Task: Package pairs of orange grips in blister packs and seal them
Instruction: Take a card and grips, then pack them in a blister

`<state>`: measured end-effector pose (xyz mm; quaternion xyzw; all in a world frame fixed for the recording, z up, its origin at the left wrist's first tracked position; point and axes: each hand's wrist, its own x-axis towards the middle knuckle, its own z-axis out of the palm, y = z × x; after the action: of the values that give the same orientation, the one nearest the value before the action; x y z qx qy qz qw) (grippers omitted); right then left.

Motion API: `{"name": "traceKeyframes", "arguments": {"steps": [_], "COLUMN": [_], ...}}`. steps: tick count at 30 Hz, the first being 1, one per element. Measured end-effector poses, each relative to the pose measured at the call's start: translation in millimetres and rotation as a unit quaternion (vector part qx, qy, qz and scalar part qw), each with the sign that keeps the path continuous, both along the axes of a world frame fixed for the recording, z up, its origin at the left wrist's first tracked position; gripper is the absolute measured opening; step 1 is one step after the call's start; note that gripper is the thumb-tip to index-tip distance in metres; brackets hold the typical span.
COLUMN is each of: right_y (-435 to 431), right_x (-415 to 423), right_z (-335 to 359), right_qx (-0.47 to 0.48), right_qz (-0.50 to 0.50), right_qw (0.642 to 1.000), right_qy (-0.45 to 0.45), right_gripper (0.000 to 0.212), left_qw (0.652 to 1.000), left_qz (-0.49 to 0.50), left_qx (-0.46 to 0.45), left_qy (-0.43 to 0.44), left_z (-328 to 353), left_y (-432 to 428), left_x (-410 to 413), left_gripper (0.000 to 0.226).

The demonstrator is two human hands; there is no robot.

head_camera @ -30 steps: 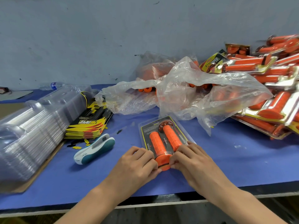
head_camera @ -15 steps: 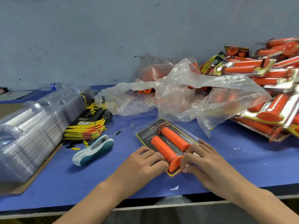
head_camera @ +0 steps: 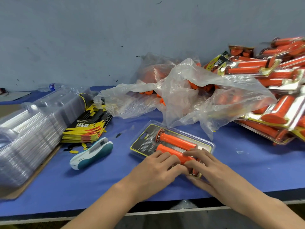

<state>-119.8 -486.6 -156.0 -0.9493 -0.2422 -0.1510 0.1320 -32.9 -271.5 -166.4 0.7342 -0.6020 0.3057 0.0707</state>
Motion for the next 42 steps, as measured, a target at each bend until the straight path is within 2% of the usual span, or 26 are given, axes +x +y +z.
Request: {"name": "traceKeyframes", "arguments": {"steps": [7, 11, 16, 20, 27, 34, 38, 42], "right_y": [-4.9, -12.5, -17.8, -15.9, -7.3, 4.3, 6.0, 12.1], "right_x": [-5.3, -8.6, -7.7, -5.0, -2.6, 1.6, 8.0, 15.8], "right_z": [6.2, 9.2, 8.8, 1.8, -8.9, -7.8, -9.5, -6.5], "right_qx": [-0.036, -0.022, -0.054, -0.054, -0.013, -0.017, -0.025, -0.027], "right_qz": [-0.008, -0.004, -0.017, -0.029, -0.034, -0.026, -0.036, -0.052], "right_qw": [0.999, 0.999, 0.996, 0.993, 0.991, 0.991, 0.991, 0.990], "right_qy": [-0.026, -0.025, -0.071, -0.105, -0.126, -0.129, -0.126, -0.131], "right_gripper": [0.019, 0.030, 0.031, 0.030, 0.032, 0.025, 0.014, 0.013], "left_qw": [0.999, 0.997, 0.991, 0.990, 0.982, 0.996, 0.996, 0.993], "left_qz": [0.033, 0.062, 0.117, 0.138, 0.187, 0.086, 0.088, 0.108], "left_qx": [0.012, 0.020, 0.020, 0.007, -0.005, -0.018, -0.034, -0.048], "left_qy": [-0.010, 0.028, 0.062, 0.014, 0.009, -0.004, -0.008, -0.014], "left_z": [0.1, 7.4, 13.6, 14.7, 8.7, 7.6, 7.5, 5.7], "left_y": [5.5, 28.3, 64.2, 74.4, 73.4, 28.9, 21.6, 23.3], "left_x": [6.3, 21.2, 35.7, 39.6, 37.0, 14.3, 16.8, 24.8], "left_gripper": [0.020, 0.008, 0.024, 0.021, 0.023, 0.014, 0.016, 0.017]}}
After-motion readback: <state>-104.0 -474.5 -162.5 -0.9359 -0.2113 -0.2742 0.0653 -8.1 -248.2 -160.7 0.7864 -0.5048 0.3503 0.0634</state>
